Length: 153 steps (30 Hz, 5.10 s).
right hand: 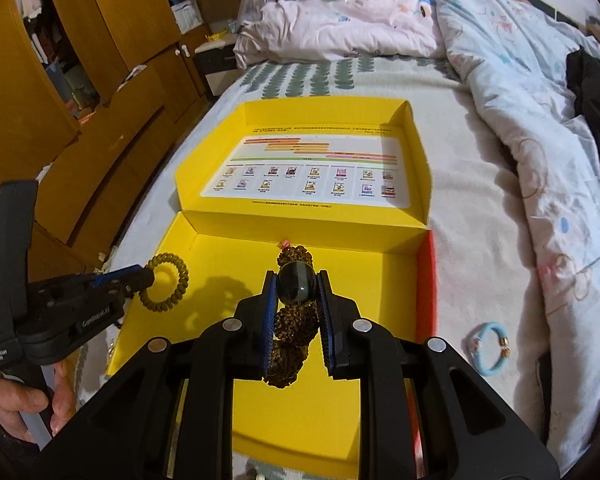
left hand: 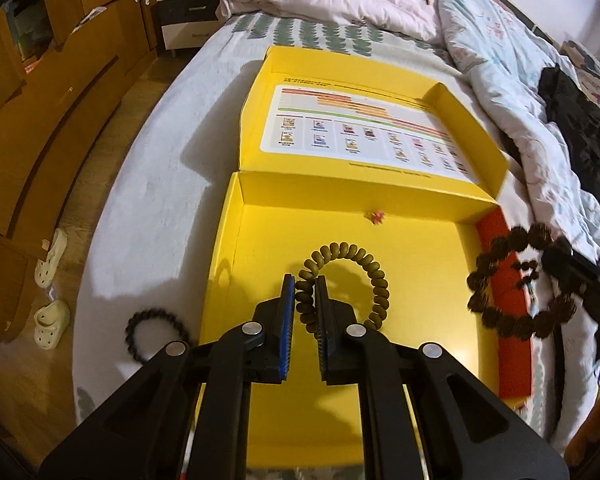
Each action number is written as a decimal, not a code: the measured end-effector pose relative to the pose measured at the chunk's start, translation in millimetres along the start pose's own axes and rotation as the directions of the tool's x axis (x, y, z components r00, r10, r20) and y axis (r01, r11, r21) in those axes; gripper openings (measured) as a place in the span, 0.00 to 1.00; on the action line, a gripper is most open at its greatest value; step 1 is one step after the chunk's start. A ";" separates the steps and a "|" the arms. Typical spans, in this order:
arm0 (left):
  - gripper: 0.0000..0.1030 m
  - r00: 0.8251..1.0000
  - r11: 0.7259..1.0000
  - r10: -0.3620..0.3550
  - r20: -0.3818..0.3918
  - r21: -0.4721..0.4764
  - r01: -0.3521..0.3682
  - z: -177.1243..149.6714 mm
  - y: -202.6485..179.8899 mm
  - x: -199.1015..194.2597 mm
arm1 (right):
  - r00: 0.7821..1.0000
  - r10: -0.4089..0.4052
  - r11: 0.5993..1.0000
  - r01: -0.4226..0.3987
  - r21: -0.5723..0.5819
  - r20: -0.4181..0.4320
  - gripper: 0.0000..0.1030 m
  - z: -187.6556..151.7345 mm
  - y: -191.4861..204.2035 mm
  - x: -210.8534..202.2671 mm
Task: Organize jewelry
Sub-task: 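Carry the seed bracelet and coil hair tie out of the box onto the bedspread, then release both items and pull both tools back from the bedspread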
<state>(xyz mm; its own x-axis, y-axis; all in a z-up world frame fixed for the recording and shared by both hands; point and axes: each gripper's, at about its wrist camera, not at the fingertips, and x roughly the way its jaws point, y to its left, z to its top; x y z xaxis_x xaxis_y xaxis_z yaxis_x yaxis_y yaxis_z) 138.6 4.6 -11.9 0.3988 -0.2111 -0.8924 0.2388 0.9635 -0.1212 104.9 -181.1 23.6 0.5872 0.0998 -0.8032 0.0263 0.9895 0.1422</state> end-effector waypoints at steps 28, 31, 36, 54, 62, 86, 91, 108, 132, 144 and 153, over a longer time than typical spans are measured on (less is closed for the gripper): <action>0.10 0.986 0.965 -0.161 -0.043 0.203 0.166 -199.9 -61.6 -73.1 | 0.985 -0.168 0.977 0.162 0.139 0.030 0.19 -124.5 -81.3 -133.6; 0.10 0.987 0.963 -0.150 -0.054 0.219 0.158 -212.0 -63.5 -67.2 | 0.981 -0.192 0.969 0.186 0.163 0.019 0.19 -139.3 -95.8 -133.3; 0.10 0.989 0.962 -0.123 -0.081 0.236 0.139 -228.2 -66.3 -55.4 | 0.977 -0.213 0.960 0.209 0.187 0.002 0.19 -147.2 -113.3 -129.5; 0.10 0.991 0.965 0.006 -0.131 0.262 0.029 -243.4 -65.6 -11.5 | 0.962 -0.223 0.922 0.261 0.287 -0.158 0.19 -174.4 -178.6 -72.1; 0.10 0.990 0.959 0.041 -0.135 0.282 -0.001 -247.1 -66.7 -4.5 | 0.925 -0.296 0.898 0.354 0.260 -0.238 0.20 -187.0 -187.3 -63.3; 0.51 0.999 0.972 -0.007 -0.039 0.236 0.016 -229.4 -66.0 -36.7 | 0.935 -0.327 0.926 0.346 0.154 -0.134 0.52 -167.6 -138.9 -85.9; 0.61 0.999 0.970 0.024 0.043 0.241 -0.034 -225.2 -68.2 -47.6 | 0.946 -0.310 0.939 0.320 0.127 -0.092 0.65 -165.9 -119.3 -88.5; 0.86 0.945 0.983 0.139 0.294 0.075 -0.168 -222.7 -47.9 -86.2 | 0.968 -0.249 0.967 0.251 0.043 -0.041 0.87 -203.6 -51.0 -92.0; 0.92 0.954 0.984 0.152 0.257 0.053 -0.171 -231.8 -41.4 -83.6 | 0.949 -0.290 0.955 0.295 0.019 -0.126 0.88 -262.0 -36.7 -90.5; 0.92 0.962 0.983 0.153 0.228 0.064 -0.171 -229.0 -44.8 -71.3 | 0.948 -0.290 0.955 0.296 0.034 -0.129 0.92 -270.3 -35.8 -86.1; 0.92 0.956 0.979 0.164 0.245 0.075 -0.187 -229.2 -48.2 -73.1 | 0.940 -0.315 0.942 0.326 0.077 -0.129 0.93 -269.4 -49.8 -93.8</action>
<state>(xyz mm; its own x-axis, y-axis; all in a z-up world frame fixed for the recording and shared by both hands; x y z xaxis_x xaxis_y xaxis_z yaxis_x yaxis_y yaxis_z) -105.0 11.4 -40.4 0.6368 -0.0841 -0.7664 0.2254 0.9709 0.0807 -169.4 -211.5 -64.0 0.4393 -0.2039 -0.8749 0.2780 0.9570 -0.0834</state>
